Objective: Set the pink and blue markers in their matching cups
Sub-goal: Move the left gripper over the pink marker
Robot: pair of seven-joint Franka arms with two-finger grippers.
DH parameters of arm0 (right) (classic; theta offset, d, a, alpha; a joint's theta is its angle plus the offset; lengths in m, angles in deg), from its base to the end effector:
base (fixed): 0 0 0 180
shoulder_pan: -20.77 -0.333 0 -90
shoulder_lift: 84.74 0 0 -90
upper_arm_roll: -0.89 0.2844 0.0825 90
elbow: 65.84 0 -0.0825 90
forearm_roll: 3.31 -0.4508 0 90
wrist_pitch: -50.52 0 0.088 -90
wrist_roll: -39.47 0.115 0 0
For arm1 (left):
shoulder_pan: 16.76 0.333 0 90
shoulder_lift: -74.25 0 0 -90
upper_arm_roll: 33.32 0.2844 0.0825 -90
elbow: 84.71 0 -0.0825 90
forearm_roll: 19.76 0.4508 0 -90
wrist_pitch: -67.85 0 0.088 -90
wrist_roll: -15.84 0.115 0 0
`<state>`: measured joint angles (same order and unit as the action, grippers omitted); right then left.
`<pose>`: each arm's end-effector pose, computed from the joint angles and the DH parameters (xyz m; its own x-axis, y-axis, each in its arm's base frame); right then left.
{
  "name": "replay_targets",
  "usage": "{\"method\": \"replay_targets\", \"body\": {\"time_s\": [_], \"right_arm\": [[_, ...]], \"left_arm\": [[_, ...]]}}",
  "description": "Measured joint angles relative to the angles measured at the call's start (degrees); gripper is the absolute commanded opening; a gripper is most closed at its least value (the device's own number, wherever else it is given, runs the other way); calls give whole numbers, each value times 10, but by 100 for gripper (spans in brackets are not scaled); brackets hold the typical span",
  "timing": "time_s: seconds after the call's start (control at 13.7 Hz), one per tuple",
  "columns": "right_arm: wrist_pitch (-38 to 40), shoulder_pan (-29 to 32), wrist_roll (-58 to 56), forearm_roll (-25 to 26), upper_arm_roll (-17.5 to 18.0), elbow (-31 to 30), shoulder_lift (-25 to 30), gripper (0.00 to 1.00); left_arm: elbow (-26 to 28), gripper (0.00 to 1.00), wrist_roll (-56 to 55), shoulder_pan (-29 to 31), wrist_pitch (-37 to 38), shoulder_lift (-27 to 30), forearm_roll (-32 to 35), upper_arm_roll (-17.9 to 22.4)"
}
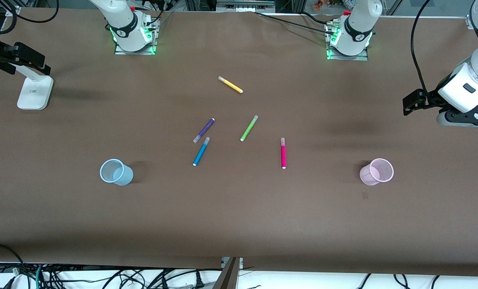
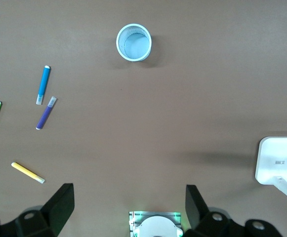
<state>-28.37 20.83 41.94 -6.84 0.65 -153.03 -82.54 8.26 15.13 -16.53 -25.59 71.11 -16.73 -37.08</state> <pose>0.5887 0.0049 0.6185 0.9934 -0.0363 -0.1085 -0.0427 -0.9975 -0.0569 0.6367 -0.0327 0.5277 0.9976 -0.0524 -0.0459 -0.0547 -0.9973 -0.0495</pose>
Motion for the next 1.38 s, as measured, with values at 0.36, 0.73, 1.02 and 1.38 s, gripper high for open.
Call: {"method": "replay_targets", "body": {"time_s": [0.36,0.73,1.02,1.38], "right_arm": [[0,0,0,0,6,0,0,99],[2,0,0,0,7,-5,-4,99],[6,0,0,0,7,-6,-23,99],[8,0,-2,3,7,-6,-28,99]], "left_arm": [[0,100,0,0,0,0,0,0],[2,100,0,-8,5,-19,-16,-16],[5,100,-7,-15,4,-80,-60,-81],[9,100,-167,-67,-73,-179,-60,-155]]}}
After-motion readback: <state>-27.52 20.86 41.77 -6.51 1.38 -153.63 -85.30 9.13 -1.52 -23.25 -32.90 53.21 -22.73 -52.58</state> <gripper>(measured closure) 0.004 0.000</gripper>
